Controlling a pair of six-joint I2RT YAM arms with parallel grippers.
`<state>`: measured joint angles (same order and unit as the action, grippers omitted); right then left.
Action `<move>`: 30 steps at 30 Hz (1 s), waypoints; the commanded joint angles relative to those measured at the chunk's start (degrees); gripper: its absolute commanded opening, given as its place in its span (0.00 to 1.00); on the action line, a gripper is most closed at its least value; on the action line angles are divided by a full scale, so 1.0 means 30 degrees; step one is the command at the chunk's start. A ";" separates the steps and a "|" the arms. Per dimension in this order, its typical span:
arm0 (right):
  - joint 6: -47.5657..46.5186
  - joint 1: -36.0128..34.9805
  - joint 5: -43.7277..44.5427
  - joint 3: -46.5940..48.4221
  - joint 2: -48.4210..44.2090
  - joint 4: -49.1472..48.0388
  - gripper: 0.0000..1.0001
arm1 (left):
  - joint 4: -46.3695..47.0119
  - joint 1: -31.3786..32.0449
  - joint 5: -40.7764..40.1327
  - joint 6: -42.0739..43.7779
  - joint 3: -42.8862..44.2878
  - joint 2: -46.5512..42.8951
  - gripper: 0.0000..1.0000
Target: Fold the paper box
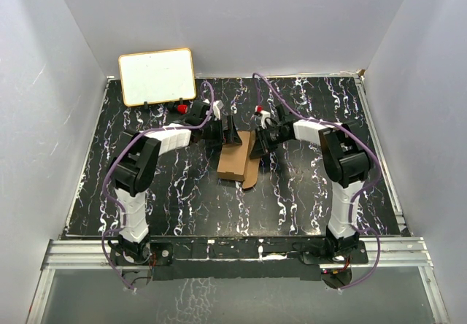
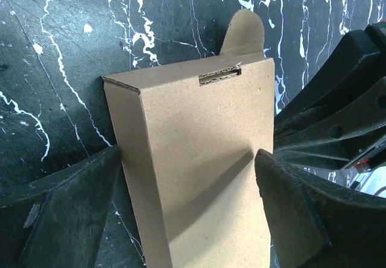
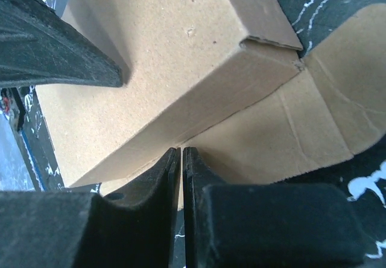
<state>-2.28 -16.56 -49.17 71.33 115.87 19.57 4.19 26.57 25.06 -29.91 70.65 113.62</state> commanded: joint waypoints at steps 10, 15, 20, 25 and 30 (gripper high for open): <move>-0.4069 0.1385 -0.1682 -0.2642 -0.5069 -0.1174 0.17 | 0.0066 -0.0608 -0.0945 0.1665 -0.0401 -0.3687 0.94; -0.3210 0.0748 -0.1040 -0.3265 -0.4833 -0.2235 0.13 | 0.0152 -0.0653 -0.1755 0.1698 -0.1928 -0.5579 0.93; -0.0483 0.0022 -0.0910 -0.3491 -0.3280 -0.3333 0.09 | 0.0704 -0.0682 -0.1003 0.1185 -0.3835 -0.6068 0.86; 0.1768 -0.0885 0.0687 -0.3892 -0.2683 -0.4596 0.08 | 0.0639 -0.0668 -0.0053 0.0964 -0.4202 -0.5238 0.86; 0.2796 -0.1191 0.0911 -0.3743 -0.2007 -0.5002 0.08 | 0.0707 -0.0554 0.1570 0.0522 -0.4160 -0.3846 0.78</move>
<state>2.07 -19.53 -47.27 59.13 109.19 9.98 6.00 24.80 24.40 -27.27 58.06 100.31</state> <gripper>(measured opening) 0.084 0.824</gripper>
